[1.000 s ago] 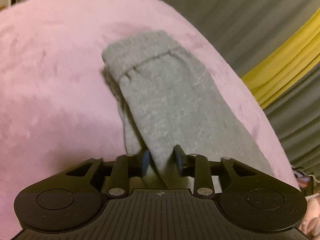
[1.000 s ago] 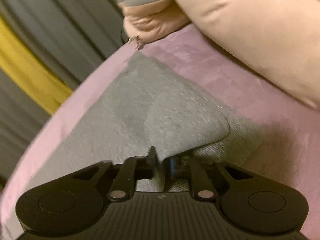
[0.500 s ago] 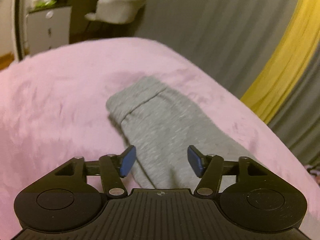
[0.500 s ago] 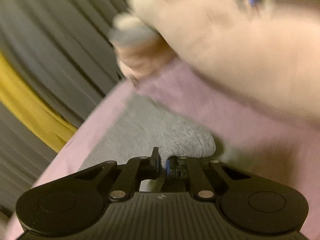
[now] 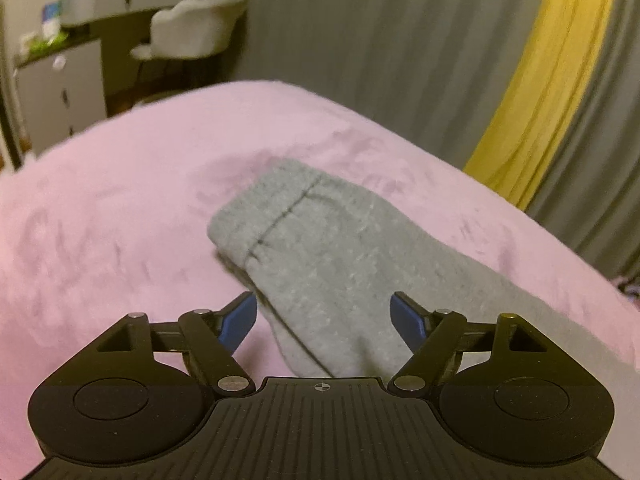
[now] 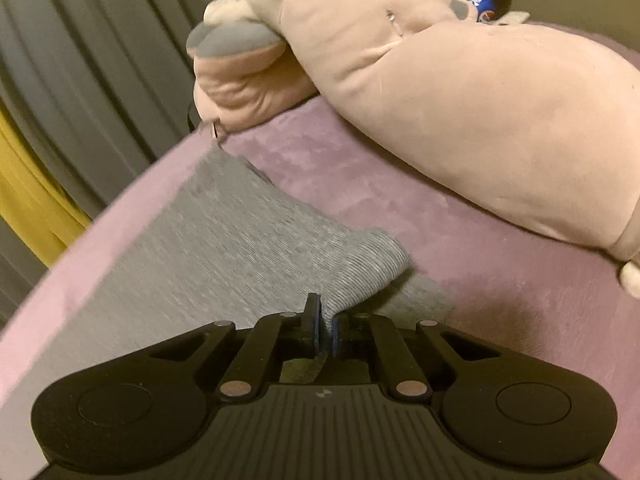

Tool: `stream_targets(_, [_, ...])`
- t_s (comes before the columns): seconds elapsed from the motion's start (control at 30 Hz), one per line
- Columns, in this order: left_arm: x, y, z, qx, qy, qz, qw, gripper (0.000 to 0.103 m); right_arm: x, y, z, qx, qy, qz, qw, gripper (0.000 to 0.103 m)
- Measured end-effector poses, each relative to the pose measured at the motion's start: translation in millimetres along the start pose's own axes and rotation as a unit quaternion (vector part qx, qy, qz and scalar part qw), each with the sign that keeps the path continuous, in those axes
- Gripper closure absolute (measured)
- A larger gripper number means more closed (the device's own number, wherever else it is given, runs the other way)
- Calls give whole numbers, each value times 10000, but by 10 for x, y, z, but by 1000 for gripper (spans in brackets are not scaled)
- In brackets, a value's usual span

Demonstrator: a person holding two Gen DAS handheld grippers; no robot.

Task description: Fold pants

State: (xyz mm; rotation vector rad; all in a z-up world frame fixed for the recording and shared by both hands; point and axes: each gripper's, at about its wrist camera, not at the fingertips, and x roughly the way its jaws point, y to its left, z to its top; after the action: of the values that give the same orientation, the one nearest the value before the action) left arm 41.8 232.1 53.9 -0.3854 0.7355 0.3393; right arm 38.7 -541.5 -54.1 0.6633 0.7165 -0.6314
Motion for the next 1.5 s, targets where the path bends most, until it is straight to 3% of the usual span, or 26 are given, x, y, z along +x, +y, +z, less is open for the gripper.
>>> stream_targets(0.13, [43,-245,-128,74,-210,-248,9994,23,-137,4,46,50,-3,-395,9992,89])
stream_targets(0.2, [84,-441,-216,256,-276,-315,9988,23,-290,34,61,2,-223,-599,9980,84])
stream_targets(0.37, [336,-900,-520,287,63,-607,9977,22,-638,378,-70,-475,-1027,-1087,9876,70])
stream_targets(0.5, [484,-1282,-759,479,324,-843,9948,22,-719,956,-458,-1466,-1203,-402,9810,62])
stream_targets(0.57, [482,-1481,-847,839,168,-852,9927,22,-665,1315,-739,-2165,-1059,292,9701,57])
stream_targets(0.67, [518,-1758,-956,1535,-61,-746,9853,22,-548,1776,-1152,-2931,-524,1523,9424,53])
stream_targets(0.73, [599,-1912,-1007,1901,-195,-608,9797,22,-480,2054,-1404,-3304,-398,1959,9224,53])
stream_targets(0.87, [781,-2152,-965,2195,-493,-469,9732,21,-303,2498,-1652,-3615,-273,2199,9057,53])
stream_targets(1.1, [1242,-2284,-786,1828,-267,-229,9825,20,-39,3025,-1739,-3915,-306,2076,8960,51])
stream_targets(1.2, [1271,-2271,-916,2302,-532,-256,9713,17,183,3106,-1700,-4105,144,1879,8922,29])
stream_targets(1.23, [1258,-2251,-950,2503,-597,-278,9659,17,258,3100,-1720,-4264,373,1831,8850,28])
stream_targets(1.27, [1232,-2208,-974,2640,-661,-321,9617,17,247,3019,-1710,-4275,276,2021,8807,28])
stream_targets(1.37, [1162,-1979,-1004,2726,-654,-363,9592,10,253,2728,-1466,-3987,422,2144,8907,29])
stream_targets(1.5, [1120,-1607,-958,2473,-452,-141,9678,7,318,2096,-989,-3615,422,1540,9186,29])
